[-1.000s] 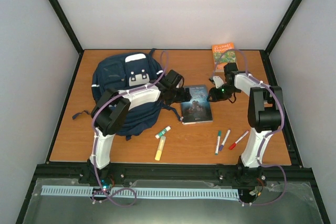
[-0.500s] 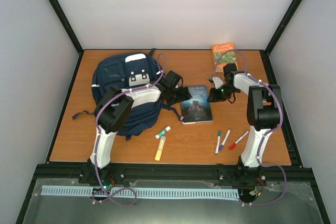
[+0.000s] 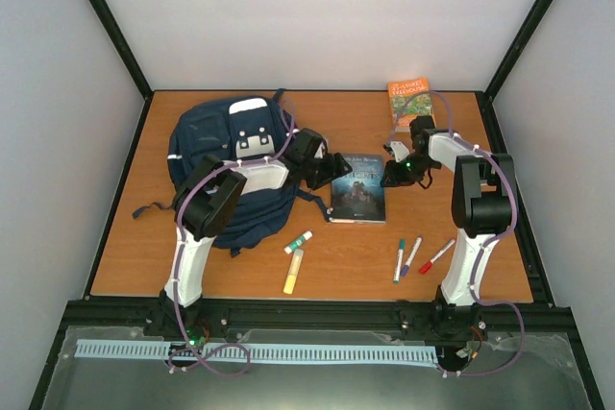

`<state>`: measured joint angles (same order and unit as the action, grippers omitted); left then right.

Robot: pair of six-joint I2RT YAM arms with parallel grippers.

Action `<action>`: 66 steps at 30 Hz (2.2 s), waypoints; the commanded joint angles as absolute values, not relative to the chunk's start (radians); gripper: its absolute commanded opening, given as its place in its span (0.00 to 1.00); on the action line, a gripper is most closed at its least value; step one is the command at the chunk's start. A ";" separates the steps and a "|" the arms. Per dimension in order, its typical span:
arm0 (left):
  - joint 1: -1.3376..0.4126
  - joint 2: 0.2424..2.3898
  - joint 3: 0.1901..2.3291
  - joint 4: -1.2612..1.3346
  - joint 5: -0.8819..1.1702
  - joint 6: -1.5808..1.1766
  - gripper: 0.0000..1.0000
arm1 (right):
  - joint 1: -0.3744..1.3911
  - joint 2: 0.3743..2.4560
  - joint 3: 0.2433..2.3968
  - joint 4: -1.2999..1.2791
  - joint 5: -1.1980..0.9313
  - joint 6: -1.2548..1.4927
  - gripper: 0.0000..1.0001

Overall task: Pack the student bag
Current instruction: Pick up the book from the center of the board.

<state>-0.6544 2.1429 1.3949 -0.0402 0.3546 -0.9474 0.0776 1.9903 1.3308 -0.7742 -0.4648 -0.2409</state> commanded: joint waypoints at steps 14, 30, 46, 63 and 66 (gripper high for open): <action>-0.712 2.011 1.198 0.408 0.526 -1.218 0.69 | 0.092 2.070 1.286 -0.790 -0.437 -0.238 0.25; -0.764 1.987 1.129 0.629 0.397 -1.361 0.54 | 0.091 2.051 1.281 -0.796 -0.490 -0.238 0.26; -0.754 1.907 1.109 0.555 0.347 -1.279 0.22 | 0.082 2.010 1.272 -0.789 -0.534 -0.240 0.32; -0.711 1.623 1.161 0.160 0.448 -0.858 0.01 | -0.015 1.774 1.283 -0.844 -0.717 -0.299 0.57; -0.693 1.526 1.165 0.055 0.454 -0.787 0.01 | -0.021 1.689 1.283 -0.866 -0.797 -0.337 0.62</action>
<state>-0.7155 1.6943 1.0740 0.1066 0.3965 -0.9676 -0.0078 1.8027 1.2652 -0.8169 -0.6525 -0.2775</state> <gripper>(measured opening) 0.232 0.598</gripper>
